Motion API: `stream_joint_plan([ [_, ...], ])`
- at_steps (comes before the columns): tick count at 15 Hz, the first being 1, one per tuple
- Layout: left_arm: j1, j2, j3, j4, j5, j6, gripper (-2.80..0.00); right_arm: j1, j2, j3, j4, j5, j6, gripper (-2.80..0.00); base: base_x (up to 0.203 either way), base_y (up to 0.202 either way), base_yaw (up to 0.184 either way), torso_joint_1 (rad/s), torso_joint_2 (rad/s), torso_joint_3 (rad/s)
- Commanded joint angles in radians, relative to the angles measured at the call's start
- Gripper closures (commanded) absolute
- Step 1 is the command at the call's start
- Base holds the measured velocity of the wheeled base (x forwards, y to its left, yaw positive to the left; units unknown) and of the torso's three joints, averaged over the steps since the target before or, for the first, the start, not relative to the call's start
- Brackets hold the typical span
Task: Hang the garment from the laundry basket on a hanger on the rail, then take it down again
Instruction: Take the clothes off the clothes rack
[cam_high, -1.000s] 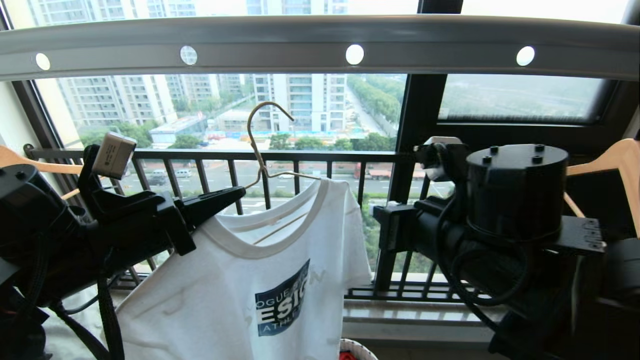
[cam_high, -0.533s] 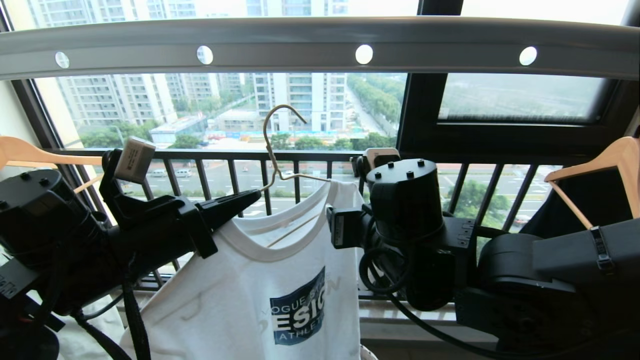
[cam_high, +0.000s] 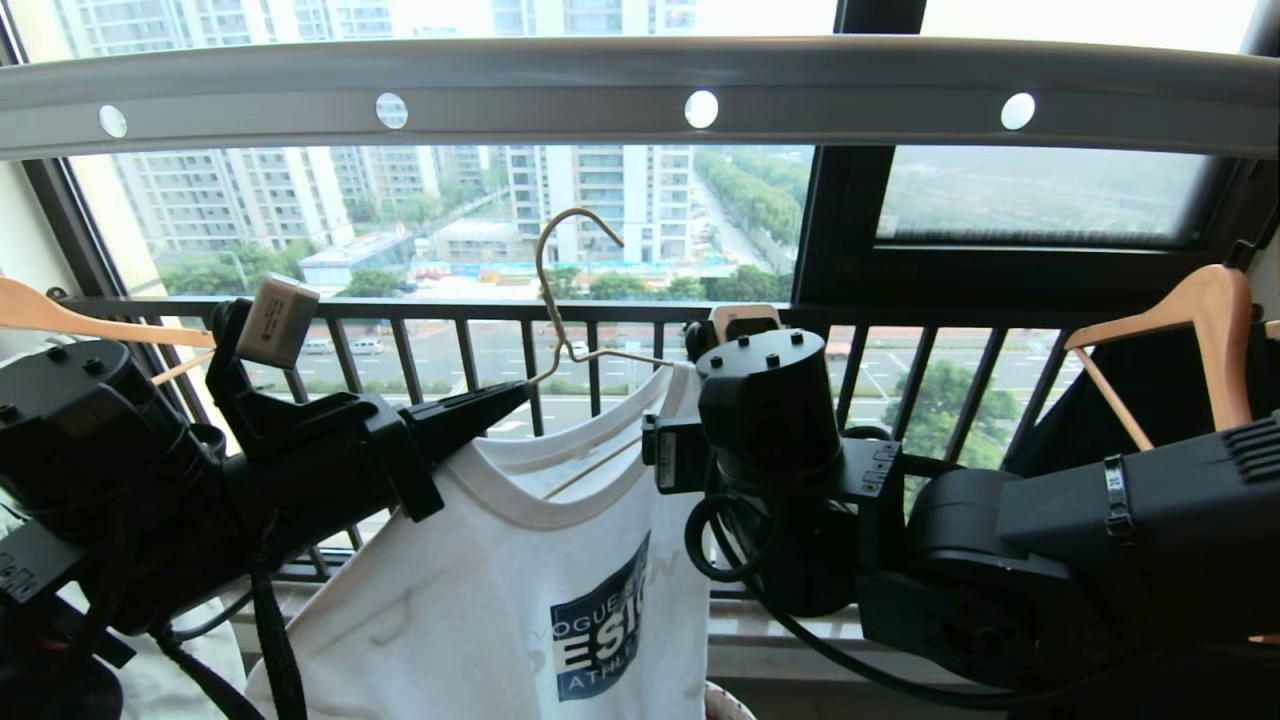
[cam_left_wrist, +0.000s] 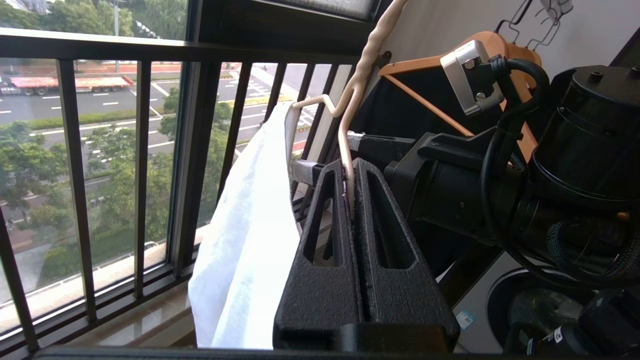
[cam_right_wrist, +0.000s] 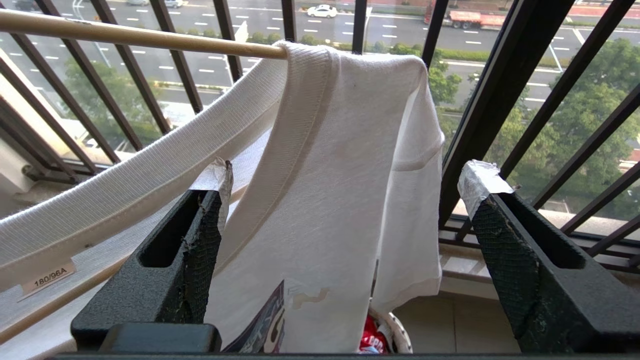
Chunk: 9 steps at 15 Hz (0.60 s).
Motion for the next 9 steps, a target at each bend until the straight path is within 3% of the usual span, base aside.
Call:
stream_joint_plan([
  [1,0.000,-0.009,0.001,-0.007,-0.003,-0.003,0.00,-0.012,0.012,-0.010,-0.015,-0.008,-0.004,-2.80,0.000,0.000,0.000,0.000,0.00,0.000],
  [6,-0.001,-0.018,0.002,-0.007,-0.006,-0.002,0.00,-0.048,0.065,-0.017,-0.163,-0.047,-0.086,-2.80,0.000,0.000,0.000,0.000,0.00,0.000],
  [9,-0.001,-0.018,0.002,-0.009,-0.003,-0.003,0.00,-0.081,0.071,-0.023,-0.178,-0.071,-0.125,-2.80,0.000,0.000,0.000,0.000,0.00,0.000],
])
